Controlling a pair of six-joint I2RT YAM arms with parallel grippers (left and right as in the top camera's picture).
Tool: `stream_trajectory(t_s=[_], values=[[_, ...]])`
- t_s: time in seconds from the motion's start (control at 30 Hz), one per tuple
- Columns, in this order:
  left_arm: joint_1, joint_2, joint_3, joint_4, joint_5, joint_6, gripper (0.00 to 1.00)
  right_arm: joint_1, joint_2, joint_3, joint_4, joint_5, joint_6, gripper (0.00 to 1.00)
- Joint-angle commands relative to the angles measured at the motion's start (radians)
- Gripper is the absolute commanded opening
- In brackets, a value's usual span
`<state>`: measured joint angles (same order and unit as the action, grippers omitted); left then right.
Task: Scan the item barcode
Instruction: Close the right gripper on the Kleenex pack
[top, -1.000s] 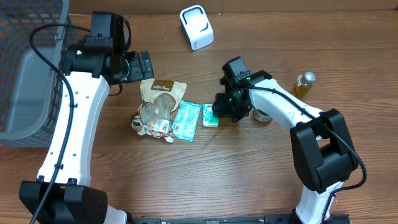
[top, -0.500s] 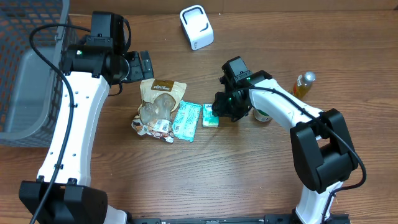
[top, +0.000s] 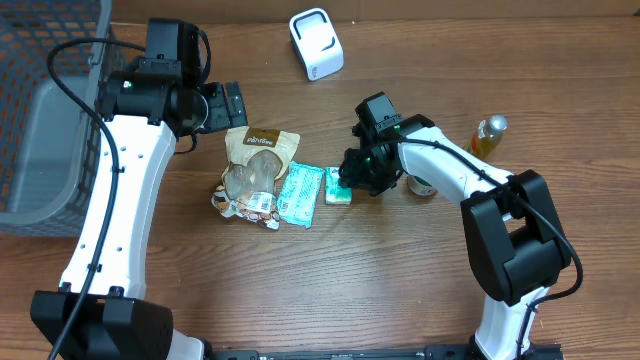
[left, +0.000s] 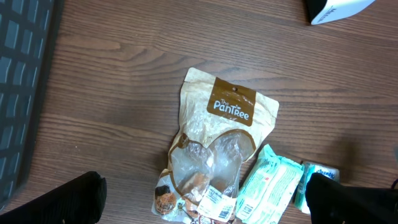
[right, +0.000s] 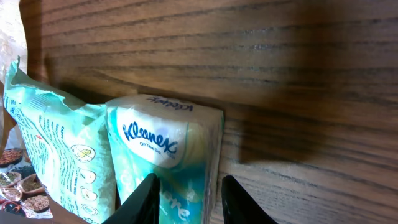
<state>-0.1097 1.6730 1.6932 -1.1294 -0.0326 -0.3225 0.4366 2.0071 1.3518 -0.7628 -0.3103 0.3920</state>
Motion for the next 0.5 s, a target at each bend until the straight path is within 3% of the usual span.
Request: stream_trajectory(t_s=[0.0,0.2,0.47], values=[[-0.002,0.003,0.009,0.004,0.007,-0.006,1.0,0.003,0.019,-0.006,0.007,-0.005,0.004,0.29],[-0.002,0.003,0.009,0.004,0.007,-0.006,1.0,0.003,0.035,-0.011,0.01,-0.006,0.004,0.22],[-0.002,0.003,0.009,0.004,0.007,-0.006,1.0,0.003,0.037,-0.045,0.036,-0.005,0.004,0.21]])
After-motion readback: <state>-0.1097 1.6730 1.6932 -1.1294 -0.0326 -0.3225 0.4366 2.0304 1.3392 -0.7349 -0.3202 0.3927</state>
